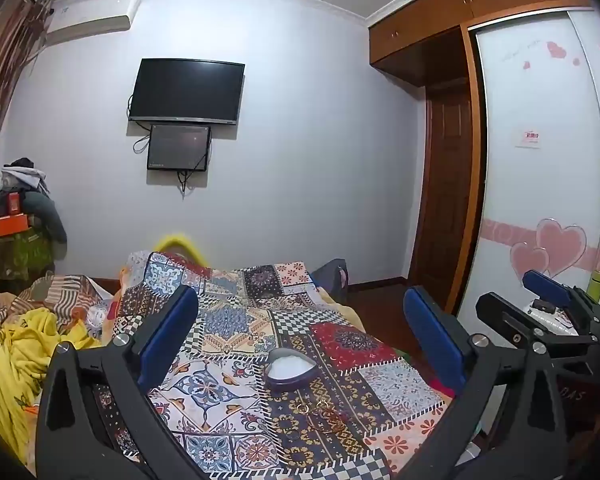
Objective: Organize jewelry
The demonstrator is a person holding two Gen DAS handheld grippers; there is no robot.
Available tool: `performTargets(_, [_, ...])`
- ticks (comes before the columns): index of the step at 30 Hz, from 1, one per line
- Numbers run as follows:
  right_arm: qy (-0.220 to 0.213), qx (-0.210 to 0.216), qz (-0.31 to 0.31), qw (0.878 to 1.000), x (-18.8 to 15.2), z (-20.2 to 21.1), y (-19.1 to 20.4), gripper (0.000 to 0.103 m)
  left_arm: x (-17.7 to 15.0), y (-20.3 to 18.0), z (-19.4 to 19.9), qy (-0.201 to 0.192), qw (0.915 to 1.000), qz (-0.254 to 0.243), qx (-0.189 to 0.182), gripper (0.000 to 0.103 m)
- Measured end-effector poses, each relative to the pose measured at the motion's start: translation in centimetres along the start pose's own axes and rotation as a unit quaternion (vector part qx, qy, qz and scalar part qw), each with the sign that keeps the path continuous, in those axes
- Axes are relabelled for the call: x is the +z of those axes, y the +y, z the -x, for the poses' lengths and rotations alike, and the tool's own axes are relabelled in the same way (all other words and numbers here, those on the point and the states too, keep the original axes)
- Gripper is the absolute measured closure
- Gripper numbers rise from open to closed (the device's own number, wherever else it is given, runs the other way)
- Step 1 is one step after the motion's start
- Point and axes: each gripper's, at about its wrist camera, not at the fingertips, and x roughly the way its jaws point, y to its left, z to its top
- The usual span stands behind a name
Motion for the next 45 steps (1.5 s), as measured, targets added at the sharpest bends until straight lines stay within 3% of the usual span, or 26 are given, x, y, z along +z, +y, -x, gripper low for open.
performTargets(27, [0.008,0.001,0.003,1.000,-0.5,-0.4,0.4,0.000,-2.0,1.1,-1.9,0.020,0.9997,0.005,0.010,0.000])
performTargets(45, [0.012,0.003,0.004,1.000,-0.5,-0.3,0.6,0.000,-1.3,1.1,-1.7,0.024,0.9996,0.008,0.011,0.000])
